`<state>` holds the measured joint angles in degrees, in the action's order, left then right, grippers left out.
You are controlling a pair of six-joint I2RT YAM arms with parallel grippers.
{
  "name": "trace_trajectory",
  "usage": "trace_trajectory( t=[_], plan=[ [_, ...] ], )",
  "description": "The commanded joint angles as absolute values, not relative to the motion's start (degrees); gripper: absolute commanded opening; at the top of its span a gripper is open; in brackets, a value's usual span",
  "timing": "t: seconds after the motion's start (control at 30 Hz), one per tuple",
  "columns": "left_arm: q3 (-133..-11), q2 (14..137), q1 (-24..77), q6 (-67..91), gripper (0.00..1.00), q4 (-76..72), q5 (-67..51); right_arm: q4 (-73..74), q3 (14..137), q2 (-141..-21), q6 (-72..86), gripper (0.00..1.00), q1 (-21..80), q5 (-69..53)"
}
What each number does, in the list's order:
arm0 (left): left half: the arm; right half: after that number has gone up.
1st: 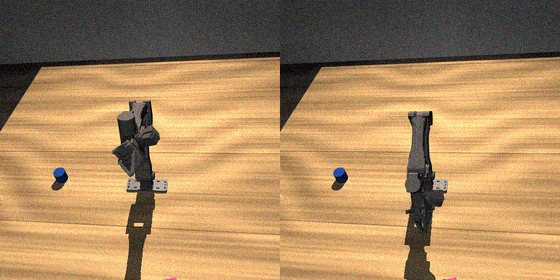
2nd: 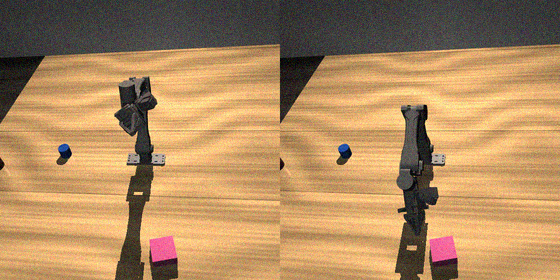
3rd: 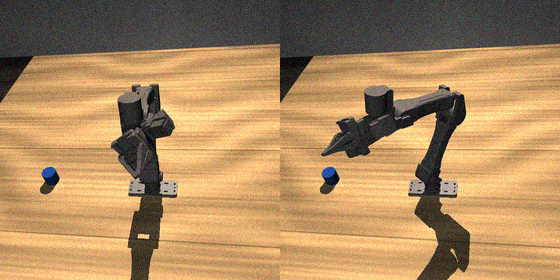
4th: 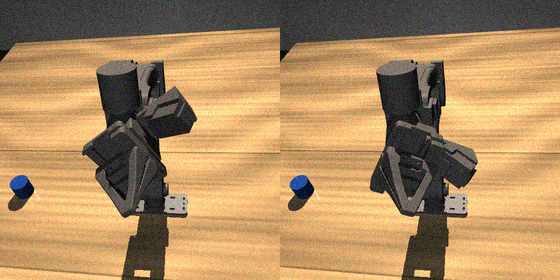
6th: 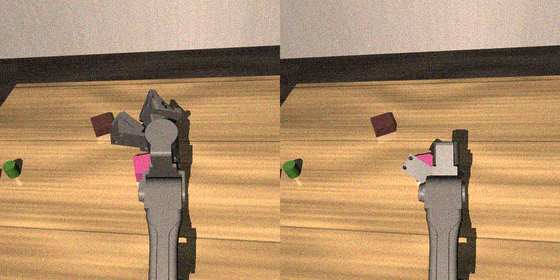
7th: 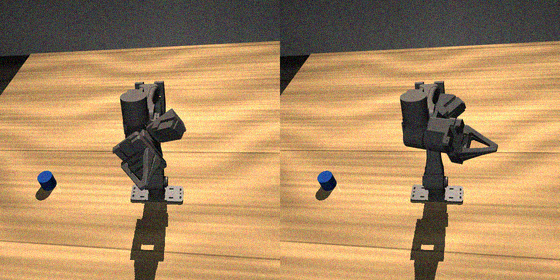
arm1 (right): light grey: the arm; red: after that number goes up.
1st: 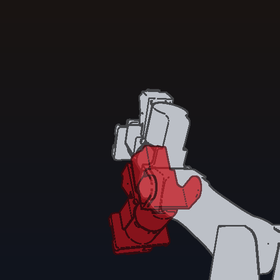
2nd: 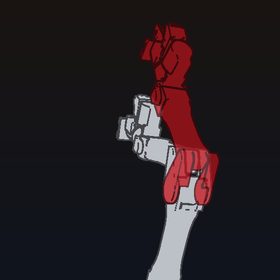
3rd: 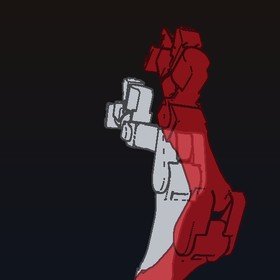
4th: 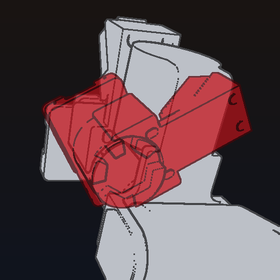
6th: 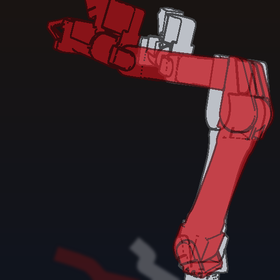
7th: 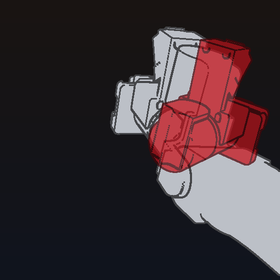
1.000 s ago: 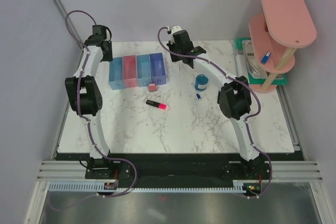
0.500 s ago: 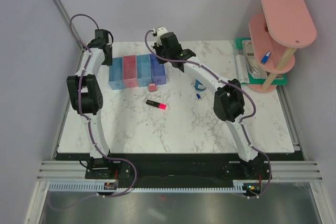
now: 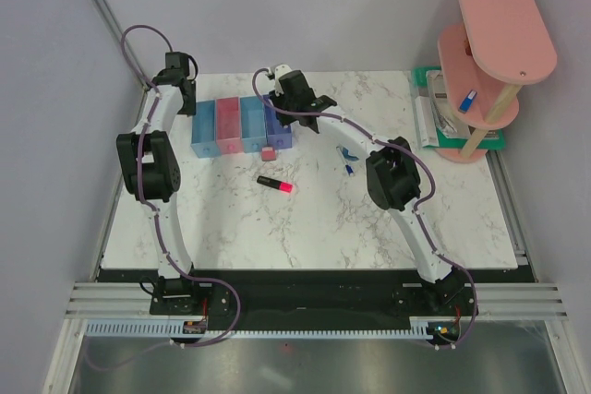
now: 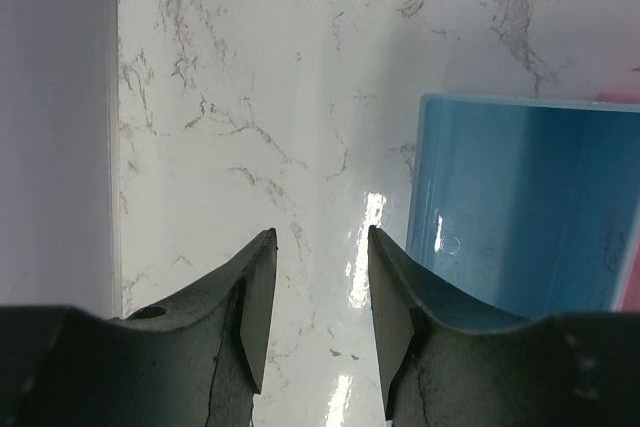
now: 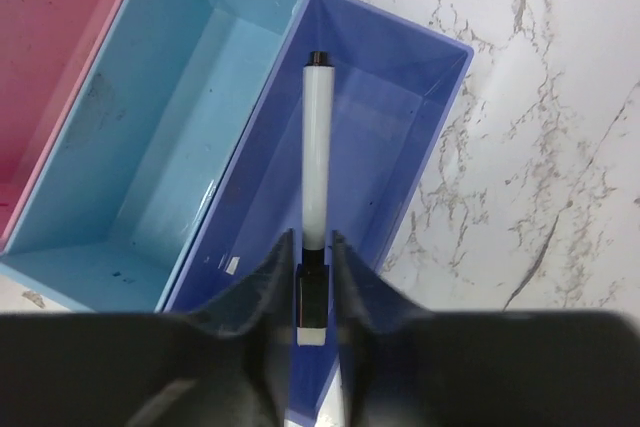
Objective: Sort the stationery into containers
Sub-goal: Place the pen in the storage box.
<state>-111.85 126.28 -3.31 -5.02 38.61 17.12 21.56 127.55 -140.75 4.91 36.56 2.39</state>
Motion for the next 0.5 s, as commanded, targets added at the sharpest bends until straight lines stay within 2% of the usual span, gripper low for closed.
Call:
trace_trajectory(
  t=[0.0,0.17,0.23,0.47],
  plan=[
    [-111.36,127.26,-4.13,-6.94,0.48,36.12,18.63,19.77,129.46,-140.71,4.66,0.36,36.91,2.2],
    [-111.36,128.32,-4.57,-7.03,0.48,34.9,19.6,19.95,128.94,-139.84,3.87,0.53,36.91,1.94],
    [-111.36,128.76,-4.83,-7.03,0.47,34.19,19.86,20.13,128.76,-138.87,3.6,0.56,37.0,2.02],
    [-111.36,131.31,-5.27,-7.3,0.47,32.78,20.04,20.92,124.64,-131.33,-1.13,0.59,37.0,4.39]
  ],
)
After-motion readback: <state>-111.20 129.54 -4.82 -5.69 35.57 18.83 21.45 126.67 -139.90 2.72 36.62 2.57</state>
